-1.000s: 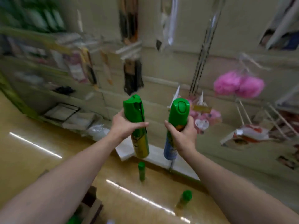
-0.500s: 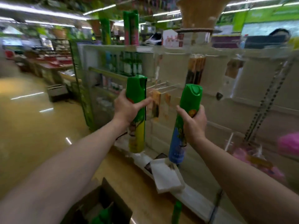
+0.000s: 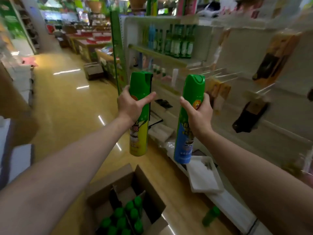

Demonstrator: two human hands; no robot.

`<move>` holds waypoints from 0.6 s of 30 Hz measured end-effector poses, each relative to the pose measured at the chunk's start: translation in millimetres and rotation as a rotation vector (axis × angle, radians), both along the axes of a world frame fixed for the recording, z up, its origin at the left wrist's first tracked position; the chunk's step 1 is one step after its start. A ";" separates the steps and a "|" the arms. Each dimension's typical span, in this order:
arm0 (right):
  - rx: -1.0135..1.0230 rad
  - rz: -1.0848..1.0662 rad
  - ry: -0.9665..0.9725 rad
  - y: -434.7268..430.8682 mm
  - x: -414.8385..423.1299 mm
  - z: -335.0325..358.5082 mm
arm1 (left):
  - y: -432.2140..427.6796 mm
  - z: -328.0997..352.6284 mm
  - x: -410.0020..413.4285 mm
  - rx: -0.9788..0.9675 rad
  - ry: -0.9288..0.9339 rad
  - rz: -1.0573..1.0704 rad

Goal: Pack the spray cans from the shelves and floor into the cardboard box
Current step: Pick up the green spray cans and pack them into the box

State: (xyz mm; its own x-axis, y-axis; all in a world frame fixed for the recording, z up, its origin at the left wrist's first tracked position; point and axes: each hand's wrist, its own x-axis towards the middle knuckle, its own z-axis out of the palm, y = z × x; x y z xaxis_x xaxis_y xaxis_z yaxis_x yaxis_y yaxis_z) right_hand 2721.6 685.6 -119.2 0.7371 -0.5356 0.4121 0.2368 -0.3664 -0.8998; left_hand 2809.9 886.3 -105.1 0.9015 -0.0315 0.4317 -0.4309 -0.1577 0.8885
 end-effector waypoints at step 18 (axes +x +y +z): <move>-0.068 0.617 0.595 48.7 150.3 -234.5 | 89.5 -234.6 39.4 0.158 0.530 0.486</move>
